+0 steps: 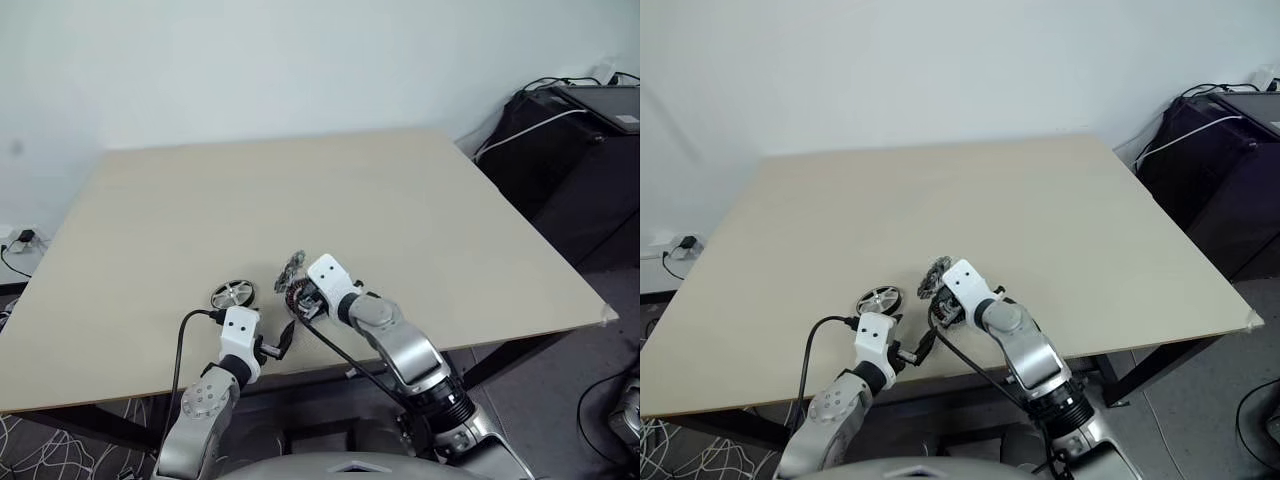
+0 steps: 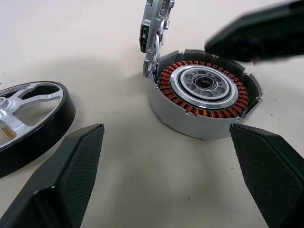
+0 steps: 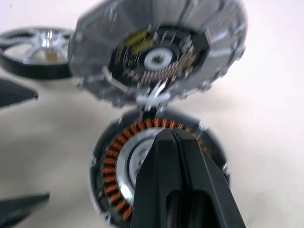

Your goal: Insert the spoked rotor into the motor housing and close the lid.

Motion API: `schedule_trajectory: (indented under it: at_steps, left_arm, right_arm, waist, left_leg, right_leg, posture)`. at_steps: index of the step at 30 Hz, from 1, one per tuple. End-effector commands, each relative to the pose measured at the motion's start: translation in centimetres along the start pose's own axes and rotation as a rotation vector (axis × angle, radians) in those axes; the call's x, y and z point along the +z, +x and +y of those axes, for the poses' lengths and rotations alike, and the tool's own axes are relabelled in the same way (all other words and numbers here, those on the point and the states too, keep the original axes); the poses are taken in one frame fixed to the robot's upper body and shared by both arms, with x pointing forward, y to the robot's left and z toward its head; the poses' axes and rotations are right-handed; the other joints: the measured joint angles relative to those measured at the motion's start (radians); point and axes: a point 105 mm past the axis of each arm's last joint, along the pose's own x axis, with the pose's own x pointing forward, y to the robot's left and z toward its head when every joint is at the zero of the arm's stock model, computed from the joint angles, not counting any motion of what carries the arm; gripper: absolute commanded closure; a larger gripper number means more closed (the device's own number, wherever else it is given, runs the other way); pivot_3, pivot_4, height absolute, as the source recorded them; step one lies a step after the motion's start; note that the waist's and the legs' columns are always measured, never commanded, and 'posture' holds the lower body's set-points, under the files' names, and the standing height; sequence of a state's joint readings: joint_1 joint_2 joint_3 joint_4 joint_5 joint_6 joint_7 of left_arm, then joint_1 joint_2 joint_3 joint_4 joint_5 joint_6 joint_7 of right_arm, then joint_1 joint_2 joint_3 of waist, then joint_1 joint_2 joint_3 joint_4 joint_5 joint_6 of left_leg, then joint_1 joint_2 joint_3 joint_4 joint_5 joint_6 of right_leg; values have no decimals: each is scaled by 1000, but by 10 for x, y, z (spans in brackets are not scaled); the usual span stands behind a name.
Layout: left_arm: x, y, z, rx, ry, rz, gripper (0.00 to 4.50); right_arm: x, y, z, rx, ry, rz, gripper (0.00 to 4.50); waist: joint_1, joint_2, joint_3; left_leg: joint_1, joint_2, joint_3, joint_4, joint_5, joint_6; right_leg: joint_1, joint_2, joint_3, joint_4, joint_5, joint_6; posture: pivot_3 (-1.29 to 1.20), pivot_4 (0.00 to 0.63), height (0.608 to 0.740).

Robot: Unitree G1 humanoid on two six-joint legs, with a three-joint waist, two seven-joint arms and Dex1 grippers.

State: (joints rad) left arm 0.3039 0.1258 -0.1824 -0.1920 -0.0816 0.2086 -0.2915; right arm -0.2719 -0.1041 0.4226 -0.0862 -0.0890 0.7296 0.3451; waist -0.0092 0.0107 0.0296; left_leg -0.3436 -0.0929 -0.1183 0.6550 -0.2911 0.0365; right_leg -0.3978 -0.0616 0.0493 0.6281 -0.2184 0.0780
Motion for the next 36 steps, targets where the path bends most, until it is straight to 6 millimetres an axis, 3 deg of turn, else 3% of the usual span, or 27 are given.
schedule_trajectory:
  at_steps: [1,8,12,18,22,27,30,36]
  left_arm:
    - [8,2,1,-8,9,-33,0]
    - [8,2,1,-3,6,-35,0]
    - [8,2,1,-4,4,-35,0]
    - [8,2,1,-5,7,-37,0]
    - [15,0,18,110,-61,-83,0]
    - [28,-10,27,161,-368,-224,0]
    - [26,-22,27,137,-516,-283,0]
    - [14,-27,31,155,-628,-269,0]
  right_arm:
    - [2,6,-3,-3,4,-10,4481]
    - [-48,7,-4,0,20,173,4481]
    - [-39,4,-7,-13,27,130,4481]
    - [10,-3,-14,-31,30,-72,4481]
    - [28,-12,-9,-18,32,-154,4481]
    - [27,-25,-8,-19,31,-175,4481]
    - [13,-33,-16,-51,44,-140,4481]
    - [-2,-39,-20,-71,61,-99,4481]
  waist:
    - [0,0,0]
    - [0,1,-2]
    - [0,1,-4]
    - [0,1,-3]
    - [0,1,-3]
    - [4,0,-3]
    - [5,0,-3]
    - [4,-5,2]
  left_leg:
    - [0,0,0,0,0,0]
    - [0,0,0,0,0,0]
    - [2,0,0,0,0,0]
    - [1,0,0,1,0,-1]
    - [0,0,0,-1,1,0]
    - [-1,0,-1,-1,0,0]
    - [-1,0,-1,0,0,0]
    - [-1,1,-1,1,-2,-3]
  right_leg:
    - [0,0,0,0,0,0]
    - [0,0,0,0,3,-5]
    - [2,0,0,0,0,0]
    - [1,0,0,0,1,1]
    - [0,0,0,0,0,0]
    - [0,-1,0,-1,0,0]
    - [0,-1,0,-1,0,0]
    - [0,0,-1,-1,-3,-3]
  posture:
    - [0,0,740]
    - [0,0,740]
    - [0,0,740]
    - [0,0,740]
    - [0,0,740]
    - [0,0,740]
    - [0,0,740]
    - [0,0,740]
